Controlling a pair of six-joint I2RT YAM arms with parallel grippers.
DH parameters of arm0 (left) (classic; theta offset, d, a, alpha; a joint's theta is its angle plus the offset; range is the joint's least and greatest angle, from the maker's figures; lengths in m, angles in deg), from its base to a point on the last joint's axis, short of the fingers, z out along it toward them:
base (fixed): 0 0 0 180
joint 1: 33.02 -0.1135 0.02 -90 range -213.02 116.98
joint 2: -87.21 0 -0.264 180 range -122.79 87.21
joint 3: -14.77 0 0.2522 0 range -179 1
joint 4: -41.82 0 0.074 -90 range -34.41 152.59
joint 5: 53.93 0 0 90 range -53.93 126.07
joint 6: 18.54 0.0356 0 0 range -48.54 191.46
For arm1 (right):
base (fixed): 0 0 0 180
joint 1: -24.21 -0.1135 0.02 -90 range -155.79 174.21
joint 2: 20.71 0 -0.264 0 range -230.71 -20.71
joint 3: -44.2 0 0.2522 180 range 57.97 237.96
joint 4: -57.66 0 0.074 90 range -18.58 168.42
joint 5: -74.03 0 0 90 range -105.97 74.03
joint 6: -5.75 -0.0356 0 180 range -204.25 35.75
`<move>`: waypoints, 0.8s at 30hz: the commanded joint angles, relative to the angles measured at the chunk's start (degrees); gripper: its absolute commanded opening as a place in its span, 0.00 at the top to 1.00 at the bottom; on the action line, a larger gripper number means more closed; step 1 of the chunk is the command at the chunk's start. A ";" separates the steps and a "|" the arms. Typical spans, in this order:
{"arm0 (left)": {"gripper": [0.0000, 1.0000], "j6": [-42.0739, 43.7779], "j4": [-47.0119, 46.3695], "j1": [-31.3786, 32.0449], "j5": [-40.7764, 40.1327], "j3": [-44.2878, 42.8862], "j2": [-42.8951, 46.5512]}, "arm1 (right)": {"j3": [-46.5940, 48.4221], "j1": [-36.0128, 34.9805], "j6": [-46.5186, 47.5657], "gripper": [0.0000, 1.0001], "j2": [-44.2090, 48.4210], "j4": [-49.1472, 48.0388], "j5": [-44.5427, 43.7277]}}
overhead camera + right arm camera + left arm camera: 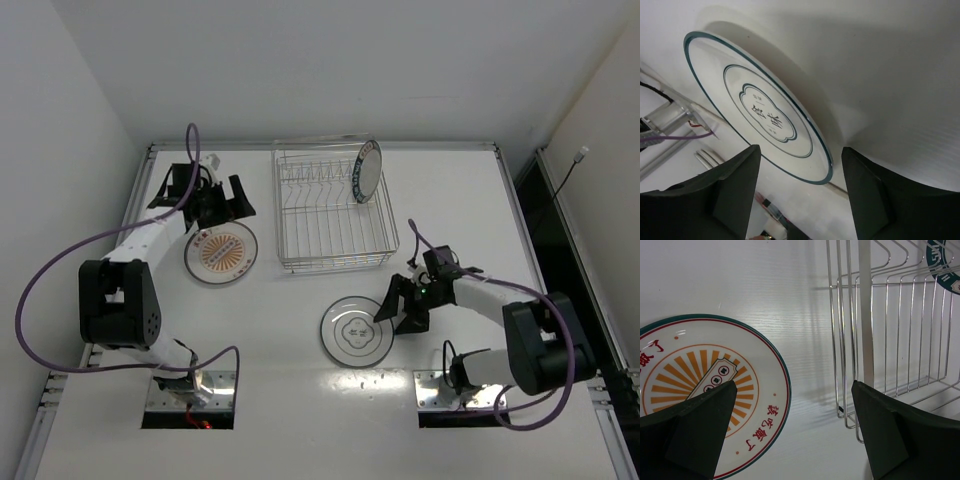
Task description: Load the plates into the dish rack
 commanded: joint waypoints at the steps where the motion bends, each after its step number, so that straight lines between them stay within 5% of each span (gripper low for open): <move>1: 0.01 0.31 0.31 -0.54 0.26 -2.21 -0.24 | 1.61 1.44 2.22 0.39 -2.41 -3.82 4.34; 10: 0.01 0.31 0.84 -0.54 0.26 -2.21 -0.24 | 5.13 1.44 6.88 0.90 -9.71 -4.35 5.48; 13: 0.01 0.31 0.84 -0.54 0.26 -2.21 -0.24 | 5.13 1.97 6.88 1.00 -9.63 -4.35 5.48; 24: 0.01 0.31 0.84 -0.54 -0.26 -2.21 -0.24 | 6.71 0.30 11.80 1.00 4.24 7.41 -0.23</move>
